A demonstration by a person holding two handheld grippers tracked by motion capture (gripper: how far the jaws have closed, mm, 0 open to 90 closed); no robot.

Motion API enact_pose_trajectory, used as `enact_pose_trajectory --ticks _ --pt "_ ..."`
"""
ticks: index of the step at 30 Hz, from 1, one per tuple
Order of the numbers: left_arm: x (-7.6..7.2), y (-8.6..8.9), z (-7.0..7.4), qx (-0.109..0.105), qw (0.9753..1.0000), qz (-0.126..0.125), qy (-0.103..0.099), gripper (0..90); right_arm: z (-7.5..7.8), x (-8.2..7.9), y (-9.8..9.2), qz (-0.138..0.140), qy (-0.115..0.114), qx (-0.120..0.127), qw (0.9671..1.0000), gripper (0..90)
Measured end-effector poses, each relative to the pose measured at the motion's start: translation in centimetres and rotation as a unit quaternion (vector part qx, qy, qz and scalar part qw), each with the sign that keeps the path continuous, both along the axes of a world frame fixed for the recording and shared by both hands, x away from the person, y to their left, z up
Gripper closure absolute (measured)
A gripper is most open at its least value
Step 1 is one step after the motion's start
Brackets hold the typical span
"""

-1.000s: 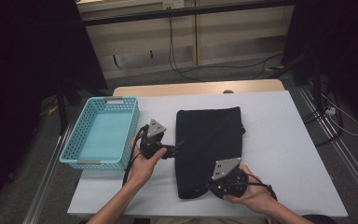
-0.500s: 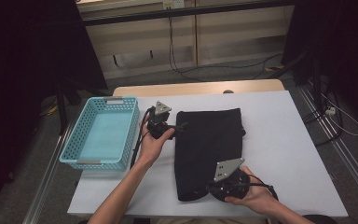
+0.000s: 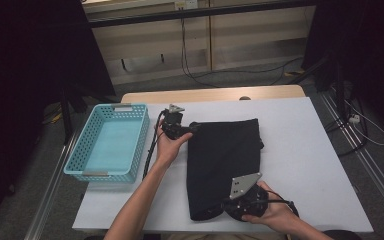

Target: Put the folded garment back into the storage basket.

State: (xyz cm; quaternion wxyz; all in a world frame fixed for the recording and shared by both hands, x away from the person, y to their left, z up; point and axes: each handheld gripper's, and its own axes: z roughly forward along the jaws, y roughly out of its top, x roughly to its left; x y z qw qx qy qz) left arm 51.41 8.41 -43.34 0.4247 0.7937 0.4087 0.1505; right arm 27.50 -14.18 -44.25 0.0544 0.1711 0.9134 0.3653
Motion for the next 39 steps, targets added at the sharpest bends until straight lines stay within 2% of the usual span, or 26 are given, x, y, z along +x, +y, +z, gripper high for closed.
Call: enact_pose_trajectory --ticks 1,3,5,9,13,15,18,23,24,26,30,33,34,39 --pt "0.2 -0.2 -0.2 -0.009 0.9999 0.004 0.004 16.0 0.0 0.0 0.0 0.000 0.000 0.000 1.0000 77.8" --pt "0.5 -0.5 -0.5 0.000 0.9999 0.002 0.010 18.4 -0.1 0.1 0.0 0.003 -0.001 -0.003 1.0000 77.7" --pt "0.5 -0.6 -0.7 0.000 0.9999 0.003 0.015 20.9 -0.1 0.1 0.1 0.004 -0.001 -0.003 1.0000 77.7" --pt "1.0 -0.5 -1.4 0.008 0.9993 0.001 0.036 24.7 -0.1 0.1 0.1 0.007 -0.004 -0.005 1.0000 77.6" --pt "1.3 -0.4 -1.8 0.003 0.9988 -0.002 0.049 30.0 -0.1 0.1 0.1 0.008 -0.004 -0.007 0.9999 77.6" --pt "1.4 -0.4 -2.3 0.001 0.9980 -0.012 0.062 34.5 -0.1 0.1 0.1 0.008 -0.004 -0.008 0.9999 77.5" --pt "1.5 -0.4 -2.8 -0.015 0.9969 -0.016 0.076 38.5 -0.1 0.1 0.2 0.008 -0.004 -0.009 0.9999 77.5" --pt "1.5 -0.5 -2.9 -0.014 0.9969 -0.017 0.076 42.1 -0.1 0.1 0.2 0.008 -0.004 -0.010 0.9999 77.4" --pt "1.4 -0.7 -2.9 -0.020 0.9965 -0.026 0.076 47.8 -0.1 0.1 0.2 0.008 -0.005 -0.010 0.9999 77.4" --pt "1.2 -0.8 -3.0 -0.023 0.9967 -0.029 0.073 50.8 -0.1 0.1 0.2 0.008 -0.006 -0.011 0.9999 77.4" --pt "1.1 -0.9 -3.2 -0.043 0.9943 -0.045 0.087 64.1 -0.1 0.1 0.3 0.008 -0.006 -0.011 0.9999 77.4" --pt "0.9 -1.0 -3.1 -0.037 0.9948 -0.050 0.080 70.4 -0.1 0.1 0.3 0.008 -0.007 -0.011 0.9999 77.4" --pt "0.8 -1.2 -2.9 -0.030 0.9954 -0.050 0.076 71.7 -0.1 0.1 0.3 0.007 -0.007 -0.010 0.9999 77.4" --pt "0.5 -1.5 -2.7 -0.020 0.9969 -0.039 0.065 74.6 -0.1 0.0 0.3 0.002 -0.011 -0.009 0.9999 77.4"
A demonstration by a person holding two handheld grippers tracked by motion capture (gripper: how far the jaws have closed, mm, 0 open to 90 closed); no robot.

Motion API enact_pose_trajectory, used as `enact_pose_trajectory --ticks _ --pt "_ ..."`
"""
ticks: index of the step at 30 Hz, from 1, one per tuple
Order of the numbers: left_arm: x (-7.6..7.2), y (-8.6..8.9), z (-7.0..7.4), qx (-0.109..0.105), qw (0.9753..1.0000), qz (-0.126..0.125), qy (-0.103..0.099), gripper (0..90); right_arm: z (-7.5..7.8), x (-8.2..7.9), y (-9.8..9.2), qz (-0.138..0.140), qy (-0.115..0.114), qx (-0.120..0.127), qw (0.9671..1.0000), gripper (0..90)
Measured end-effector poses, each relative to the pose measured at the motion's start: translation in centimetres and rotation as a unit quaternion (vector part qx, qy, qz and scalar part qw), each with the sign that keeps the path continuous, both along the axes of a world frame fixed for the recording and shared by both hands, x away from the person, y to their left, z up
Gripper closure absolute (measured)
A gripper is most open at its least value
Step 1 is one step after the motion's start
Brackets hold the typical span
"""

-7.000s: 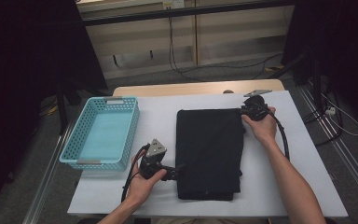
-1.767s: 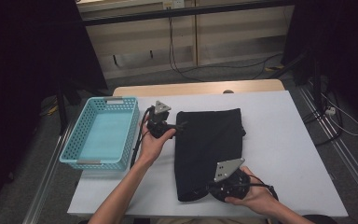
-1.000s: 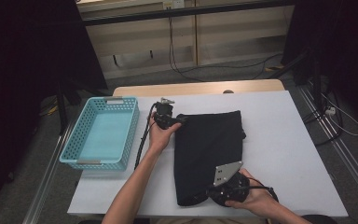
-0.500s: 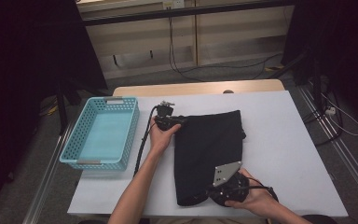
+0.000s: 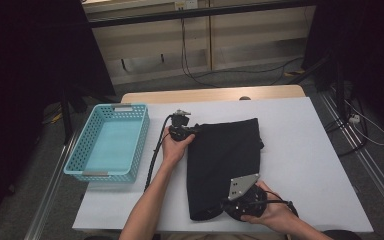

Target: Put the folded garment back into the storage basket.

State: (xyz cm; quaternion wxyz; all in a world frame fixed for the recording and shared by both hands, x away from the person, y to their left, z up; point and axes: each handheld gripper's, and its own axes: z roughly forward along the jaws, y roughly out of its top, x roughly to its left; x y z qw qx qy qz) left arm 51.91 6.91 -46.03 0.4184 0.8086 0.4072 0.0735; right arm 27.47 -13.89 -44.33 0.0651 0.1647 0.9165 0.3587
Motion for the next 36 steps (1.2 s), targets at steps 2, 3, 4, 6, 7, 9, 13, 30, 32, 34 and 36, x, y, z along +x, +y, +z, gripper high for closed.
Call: enact_pose_trajectory --ticks 2,3,4,6,7,9,13,30,32,34,36 --pt "0.0 0.0 0.2 0.001 1.0000 0.002 -0.003 74.9 0.1 0.0 0.0 0.000 -0.002 0.002 1.0000 77.5" --pt "0.0 0.0 0.2 -0.001 1.0000 0.004 -0.002 75.0 0.2 0.0 -0.1 -0.003 -0.002 0.007 1.0000 77.5" --pt "0.0 0.0 0.2 -0.001 1.0000 0.004 -0.002 75.0 0.3 0.0 -0.2 -0.005 -0.001 0.011 0.9999 77.5" --pt "-0.1 0.0 0.7 -0.003 0.9999 0.009 -0.010 75.3 0.5 0.0 -0.3 -0.009 -0.002 0.018 0.9998 77.6" --pt "-0.1 0.0 0.8 -0.006 0.9998 0.011 -0.013 75.3 0.5 0.0 -0.4 -0.009 -0.004 0.021 0.9997 77.6" --pt "0.0 0.0 1.0 -0.009 0.9998 0.013 -0.014 75.4 0.7 0.0 -0.4 -0.011 -0.006 0.024 0.9996 77.6" --pt "0.0 0.2 1.5 -0.013 0.9997 0.012 -0.015 75.5 1.0 0.0 -0.4 -0.015 -0.012 0.031 0.9993 77.7" --pt "0.0 -0.1 3.6 -0.023 0.9990 0.014 -0.036 75.6 2.2 -0.1 -0.6 -0.027 -0.033 0.052 0.9978 77.8" --pt "0.0 -0.2 3.9 -0.022 0.9990 0.013 -0.037 75.6 2.4 -0.1 -0.6 -0.031 -0.035 0.056 0.9974 77.8" --pt "0.0 -0.3 4.1 -0.022 0.9989 0.013 -0.039 75.6 2.5 -0.1 -0.6 -0.032 -0.037 0.058 0.9972 77.8" --pt "0.1 -0.3 4.3 -0.022 0.9988 0.014 -0.041 75.6 2.6 -0.1 -0.6 -0.032 -0.040 0.058 0.9970 77.8"
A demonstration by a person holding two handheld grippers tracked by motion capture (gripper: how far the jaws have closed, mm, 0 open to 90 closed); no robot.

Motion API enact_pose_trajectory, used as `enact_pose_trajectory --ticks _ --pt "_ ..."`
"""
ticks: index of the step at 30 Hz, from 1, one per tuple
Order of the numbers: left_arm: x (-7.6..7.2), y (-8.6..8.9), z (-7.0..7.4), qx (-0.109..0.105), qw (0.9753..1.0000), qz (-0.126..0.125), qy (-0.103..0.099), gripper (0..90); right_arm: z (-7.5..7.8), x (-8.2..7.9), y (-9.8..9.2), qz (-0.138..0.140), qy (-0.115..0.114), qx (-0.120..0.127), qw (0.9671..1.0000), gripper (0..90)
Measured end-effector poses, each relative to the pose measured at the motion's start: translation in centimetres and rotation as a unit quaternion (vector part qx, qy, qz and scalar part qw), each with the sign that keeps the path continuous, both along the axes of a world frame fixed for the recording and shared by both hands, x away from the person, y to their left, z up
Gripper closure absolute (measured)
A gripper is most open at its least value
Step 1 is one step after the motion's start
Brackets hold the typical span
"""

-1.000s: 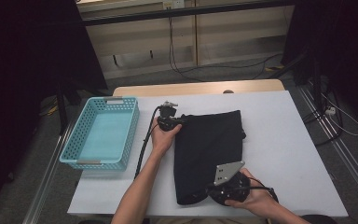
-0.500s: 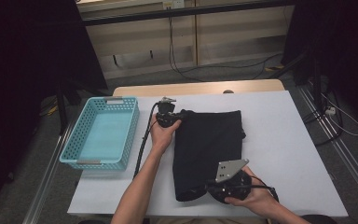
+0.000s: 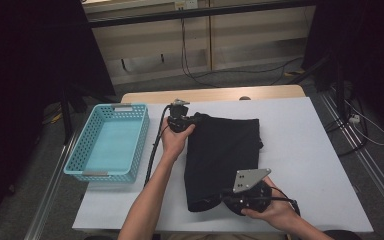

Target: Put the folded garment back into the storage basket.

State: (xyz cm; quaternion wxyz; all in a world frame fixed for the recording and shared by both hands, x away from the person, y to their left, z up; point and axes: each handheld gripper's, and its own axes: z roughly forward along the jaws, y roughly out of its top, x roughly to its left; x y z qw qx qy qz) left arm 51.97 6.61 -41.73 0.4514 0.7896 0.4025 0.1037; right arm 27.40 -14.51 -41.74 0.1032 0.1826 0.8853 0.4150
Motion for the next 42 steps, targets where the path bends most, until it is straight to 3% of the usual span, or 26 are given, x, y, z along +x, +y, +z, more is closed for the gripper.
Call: enact_pose_trajectory --ticks 8,26,42 --pt "0.1 0.1 1.1 -0.012 0.9999 -0.001 -0.006 75.6 0.7 0.1 0.1 -0.005 -0.008 0.010 0.9999 77.8" --pt "0.3 0.3 2.8 -0.013 0.9998 0.001 -0.017 75.5 2.2 0.7 0.2 -0.004 -0.023 0.023 0.9995 77.8" --pt "0.9 0.4 5.4 -0.015 0.9993 0.003 -0.034 75.8 3.8 1.4 0.5 -0.005 -0.033 0.051 0.9982 77.8"
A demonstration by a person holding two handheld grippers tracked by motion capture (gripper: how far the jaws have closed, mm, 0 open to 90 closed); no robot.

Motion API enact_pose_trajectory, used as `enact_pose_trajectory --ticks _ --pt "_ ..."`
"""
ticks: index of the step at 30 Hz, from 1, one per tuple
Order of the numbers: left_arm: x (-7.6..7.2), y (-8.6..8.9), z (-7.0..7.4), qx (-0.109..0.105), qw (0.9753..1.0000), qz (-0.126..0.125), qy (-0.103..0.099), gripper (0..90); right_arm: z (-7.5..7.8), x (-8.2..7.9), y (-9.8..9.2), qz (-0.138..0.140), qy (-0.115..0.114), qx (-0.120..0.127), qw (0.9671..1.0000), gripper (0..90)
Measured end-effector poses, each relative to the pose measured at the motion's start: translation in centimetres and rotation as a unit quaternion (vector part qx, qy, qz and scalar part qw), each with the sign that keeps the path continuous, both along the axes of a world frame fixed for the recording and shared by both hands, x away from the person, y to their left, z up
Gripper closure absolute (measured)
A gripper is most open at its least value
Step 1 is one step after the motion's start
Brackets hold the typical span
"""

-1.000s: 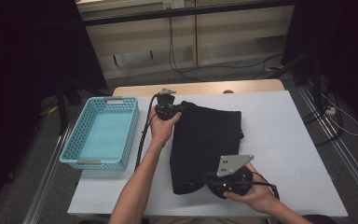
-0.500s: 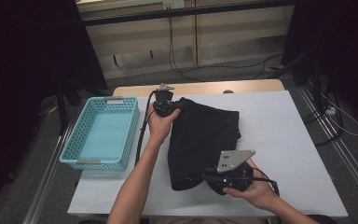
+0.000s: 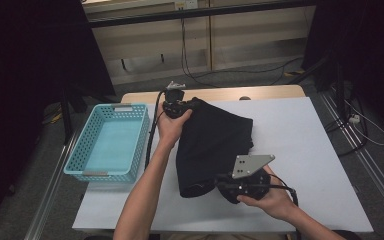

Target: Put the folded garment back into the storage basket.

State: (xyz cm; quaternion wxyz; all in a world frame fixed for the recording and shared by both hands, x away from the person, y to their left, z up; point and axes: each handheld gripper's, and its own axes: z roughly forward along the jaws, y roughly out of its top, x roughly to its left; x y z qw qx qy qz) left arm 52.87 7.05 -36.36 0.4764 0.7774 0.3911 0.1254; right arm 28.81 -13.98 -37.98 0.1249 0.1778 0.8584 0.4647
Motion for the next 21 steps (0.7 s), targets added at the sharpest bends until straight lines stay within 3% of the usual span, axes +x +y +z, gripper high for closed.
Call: enact_pose_trajectory --ticks 8,21 --pt "0.2 0.1 0.5 -0.008 1.0000 0.001 -0.002 75.8 0.5 0.4 0.3 0.002 -0.004 0.005 1.0000 77.8" --pt "0.6 0.5 2.7 -0.012 0.9998 0.002 -0.016 76.0 1.7 0.8 0.7 0.006 -0.015 0.017 0.9997 77.8"
